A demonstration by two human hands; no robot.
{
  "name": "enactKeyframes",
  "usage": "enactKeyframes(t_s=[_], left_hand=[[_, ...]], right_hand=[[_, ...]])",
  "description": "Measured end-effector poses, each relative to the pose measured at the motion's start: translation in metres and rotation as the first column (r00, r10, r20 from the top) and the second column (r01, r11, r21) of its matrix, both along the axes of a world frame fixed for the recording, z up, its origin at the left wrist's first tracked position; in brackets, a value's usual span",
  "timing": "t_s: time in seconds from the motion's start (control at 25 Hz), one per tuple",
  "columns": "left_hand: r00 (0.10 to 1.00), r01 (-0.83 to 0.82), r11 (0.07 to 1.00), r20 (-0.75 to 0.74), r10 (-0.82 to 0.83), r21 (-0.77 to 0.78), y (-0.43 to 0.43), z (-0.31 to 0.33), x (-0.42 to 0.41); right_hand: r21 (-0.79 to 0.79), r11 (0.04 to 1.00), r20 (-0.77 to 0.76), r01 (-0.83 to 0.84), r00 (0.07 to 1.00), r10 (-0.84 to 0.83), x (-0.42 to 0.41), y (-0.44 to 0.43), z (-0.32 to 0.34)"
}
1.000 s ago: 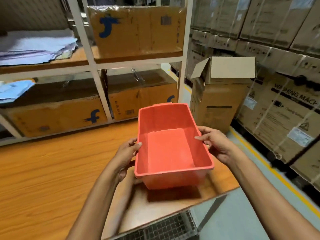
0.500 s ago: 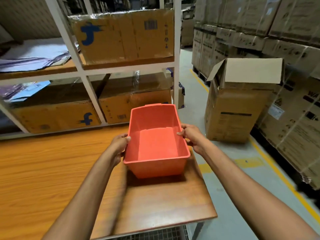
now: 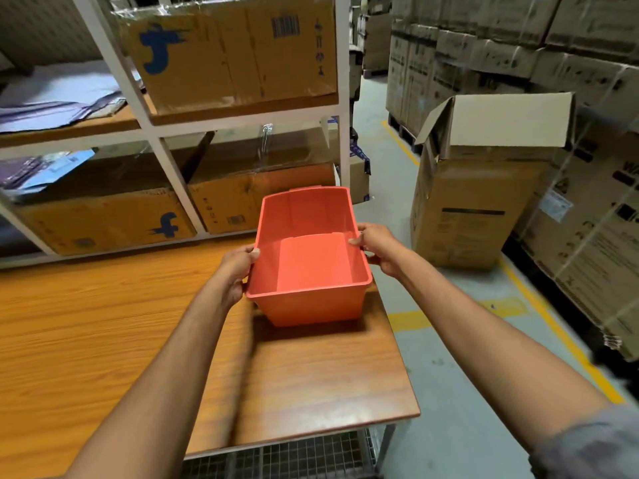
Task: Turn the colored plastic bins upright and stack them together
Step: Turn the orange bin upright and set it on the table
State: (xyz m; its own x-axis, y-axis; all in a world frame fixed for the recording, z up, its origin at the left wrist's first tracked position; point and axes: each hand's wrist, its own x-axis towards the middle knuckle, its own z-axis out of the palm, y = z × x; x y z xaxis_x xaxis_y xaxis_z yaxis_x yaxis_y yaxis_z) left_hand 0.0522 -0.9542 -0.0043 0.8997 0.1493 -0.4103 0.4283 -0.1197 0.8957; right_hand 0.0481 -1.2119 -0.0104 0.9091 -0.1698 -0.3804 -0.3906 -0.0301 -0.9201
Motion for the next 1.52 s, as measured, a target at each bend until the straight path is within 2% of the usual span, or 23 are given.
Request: enactKeyframes(t_s=[0.28, 0.6, 0.72, 0.8, 0.92, 1.12, 1.44, 1.52], left_hand=[[0.997, -0.075, 0.997, 0.018, 0.075, -0.017, 0.001, 0.004, -0.006], [0.997, -0.076, 0.997, 0.004, 0.076, 0.006, 0.011, 0.003, -0.008], [0.987, -0.136, 0.991, 0.082, 0.135, 0.003, 0.016, 0.002, -0.016], [0.964, -0.171, 0.985, 0.208, 0.167, 0.001, 0.02, 0.004, -0.026], [0.882, -0.231, 0.973, 0.42, 0.213, -0.006, 0.026, 0.003, -0.059], [0.824, -0.231, 0.973, 0.533, 0.194, 0.004, 0.028, -0.001, -0.122], [0.799, -0.205, 0.976, 0.588, 0.125, 0.072, 0.059, -0.025, -0.242], [0.828, -0.203, 0.964, 0.555, 0.076, 0.171, 0.074, -0.033, -0.28]], right_hand=[[-0.021, 0.999, 0.012, -0.037, 0.999, 0.037, -0.003, 0.006, -0.001], [-0.067, 0.994, -0.01, -0.081, 0.997, 0.081, -0.01, 0.01, 0.011], [-0.034, 0.999, 0.037, 0.005, 0.999, -0.004, -0.029, 0.006, 0.016], [-0.077, 0.992, 0.142, 0.097, 0.986, -0.086, -0.045, 0.002, 0.017], [-0.11, 0.988, 0.304, 0.109, 0.95, -0.071, -0.075, 0.005, 0.017], [-0.098, 0.995, 0.441, 0.03, 0.897, 0.017, -0.123, 0.034, 0.019], [-0.041, 0.994, 0.403, -0.106, 0.908, 0.113, -0.219, 0.095, 0.0], [-0.048, 0.99, 0.379, -0.131, 0.915, 0.14, -0.245, 0.117, -0.01]])
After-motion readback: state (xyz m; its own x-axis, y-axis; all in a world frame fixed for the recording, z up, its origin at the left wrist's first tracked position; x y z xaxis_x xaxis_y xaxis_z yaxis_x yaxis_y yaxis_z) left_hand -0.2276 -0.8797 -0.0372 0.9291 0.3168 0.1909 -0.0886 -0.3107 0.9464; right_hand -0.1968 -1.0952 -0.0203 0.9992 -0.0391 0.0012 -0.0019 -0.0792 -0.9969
